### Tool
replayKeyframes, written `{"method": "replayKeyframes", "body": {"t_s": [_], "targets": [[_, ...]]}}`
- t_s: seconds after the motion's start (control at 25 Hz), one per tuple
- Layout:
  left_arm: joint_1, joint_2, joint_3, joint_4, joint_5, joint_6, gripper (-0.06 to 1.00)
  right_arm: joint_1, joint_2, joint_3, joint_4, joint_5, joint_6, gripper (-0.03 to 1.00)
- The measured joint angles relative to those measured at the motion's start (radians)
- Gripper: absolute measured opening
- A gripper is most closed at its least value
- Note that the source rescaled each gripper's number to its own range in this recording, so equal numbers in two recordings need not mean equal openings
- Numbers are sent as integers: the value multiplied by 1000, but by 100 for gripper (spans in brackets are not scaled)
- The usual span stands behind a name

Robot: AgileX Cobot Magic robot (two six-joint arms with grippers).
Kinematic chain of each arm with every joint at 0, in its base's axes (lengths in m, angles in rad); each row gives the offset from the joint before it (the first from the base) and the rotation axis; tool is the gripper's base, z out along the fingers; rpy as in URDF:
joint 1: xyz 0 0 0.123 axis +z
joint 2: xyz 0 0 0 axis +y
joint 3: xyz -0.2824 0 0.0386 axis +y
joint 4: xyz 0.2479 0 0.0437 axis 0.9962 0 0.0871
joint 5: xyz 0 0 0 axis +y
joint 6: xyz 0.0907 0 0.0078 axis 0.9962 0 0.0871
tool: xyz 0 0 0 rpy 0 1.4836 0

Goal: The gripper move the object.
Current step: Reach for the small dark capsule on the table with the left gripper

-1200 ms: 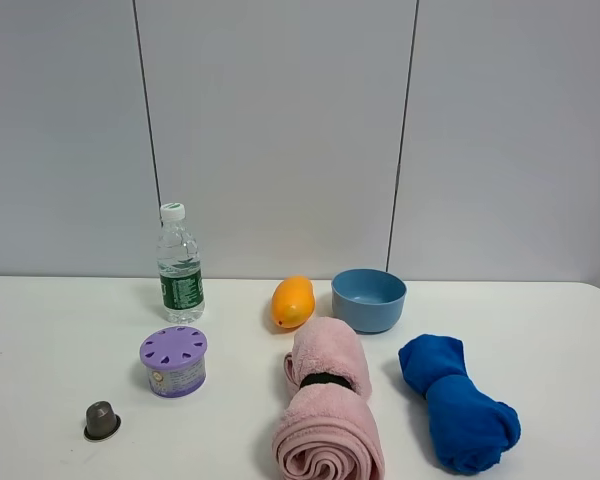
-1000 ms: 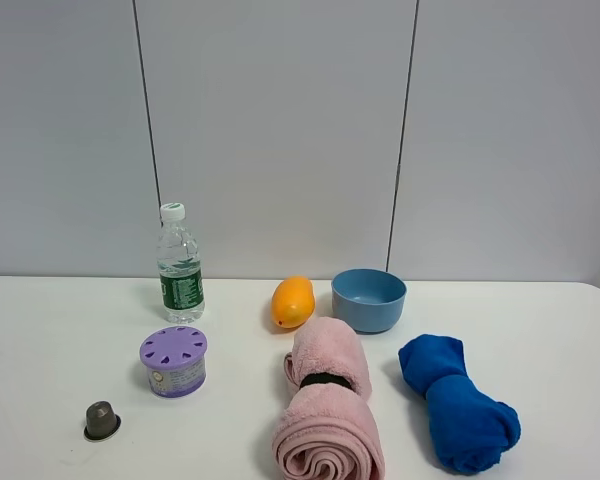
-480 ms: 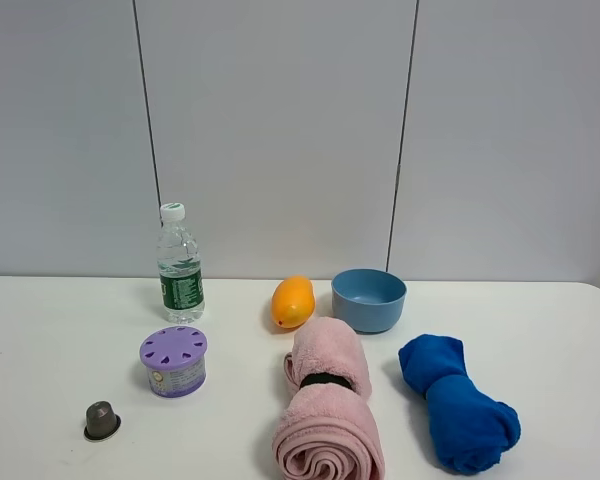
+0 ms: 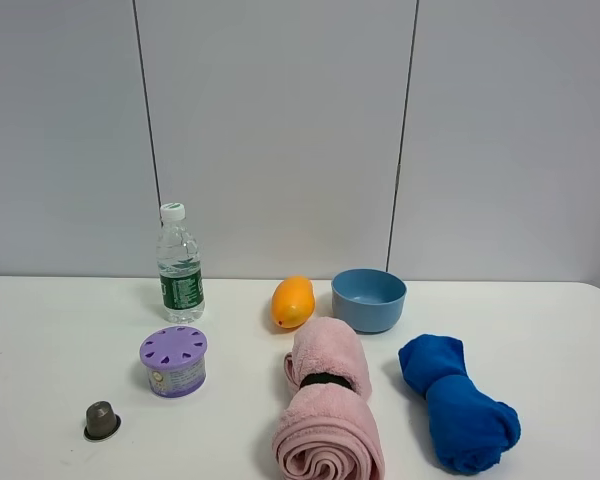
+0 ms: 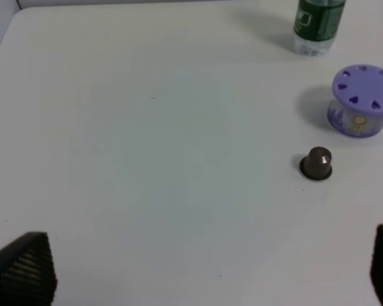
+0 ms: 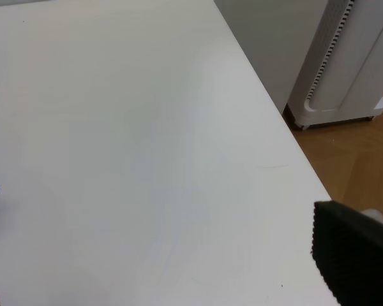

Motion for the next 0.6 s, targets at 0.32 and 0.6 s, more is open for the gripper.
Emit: {"method": "replayKeyframes", "body": {"t_s": [0.32, 0.6], "targets": [[0, 237, -39, -50, -1, 3, 100, 0, 0, 0, 0, 0, 0, 100], [0, 514, -220, -59, -71, 4, 100, 0, 0, 0, 0, 0, 0, 100]]}}
